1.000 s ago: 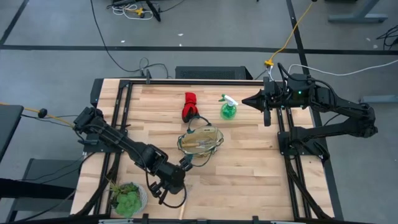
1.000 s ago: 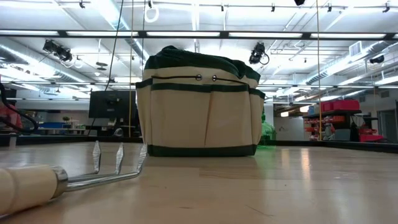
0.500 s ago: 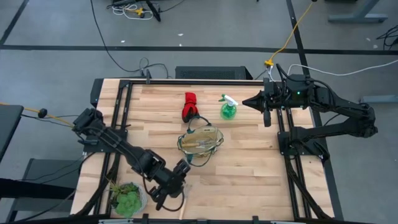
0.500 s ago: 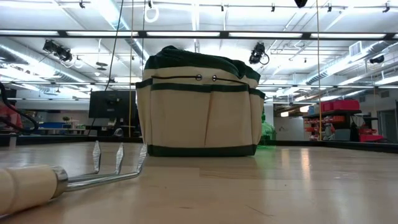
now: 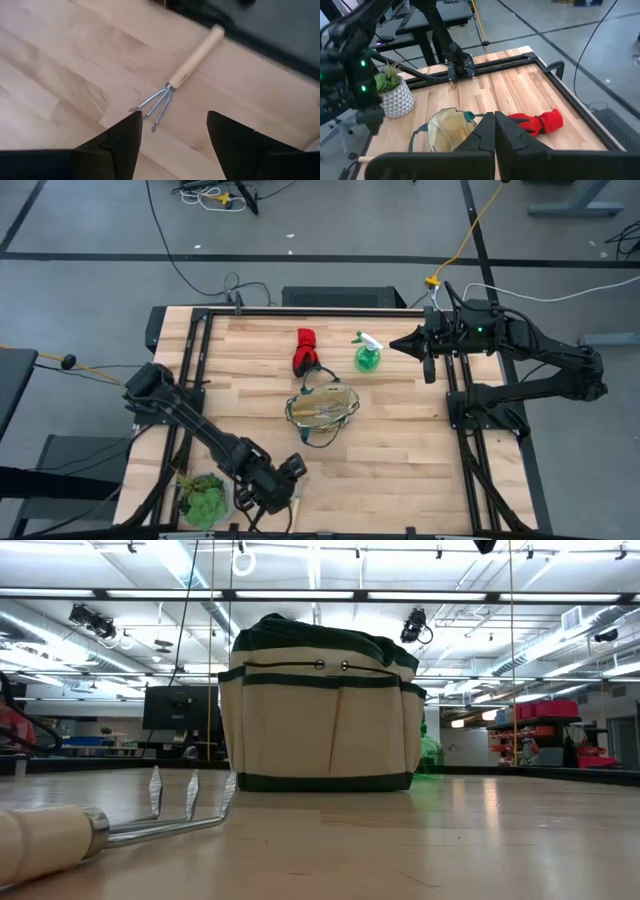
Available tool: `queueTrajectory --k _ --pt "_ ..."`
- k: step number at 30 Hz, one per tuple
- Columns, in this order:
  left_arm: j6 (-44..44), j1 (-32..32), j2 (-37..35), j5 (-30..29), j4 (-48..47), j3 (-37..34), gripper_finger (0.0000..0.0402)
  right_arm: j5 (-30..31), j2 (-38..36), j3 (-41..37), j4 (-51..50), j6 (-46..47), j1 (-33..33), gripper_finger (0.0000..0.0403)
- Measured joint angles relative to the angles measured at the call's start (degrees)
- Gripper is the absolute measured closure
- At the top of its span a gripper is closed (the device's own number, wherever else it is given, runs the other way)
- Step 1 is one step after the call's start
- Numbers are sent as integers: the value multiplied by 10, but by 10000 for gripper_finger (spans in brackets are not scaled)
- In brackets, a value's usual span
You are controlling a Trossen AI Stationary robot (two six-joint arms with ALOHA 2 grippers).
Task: Pick & Place Garden tools in Gardening bag
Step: Put the light brown trowel into the light brown and green gardening bag
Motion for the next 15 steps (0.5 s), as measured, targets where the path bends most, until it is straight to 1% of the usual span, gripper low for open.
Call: queueTrajectory --k 8,13,15 --pt "104 5 69 -18 12 0 175 0 0 0 -26 29 0 401" --pt "159 4 92 -17 51 0 175 0 0 0 -43 30 0 401" --pt "183 3 97 -9 72 0 175 0 0 0 -50 30 0 401"
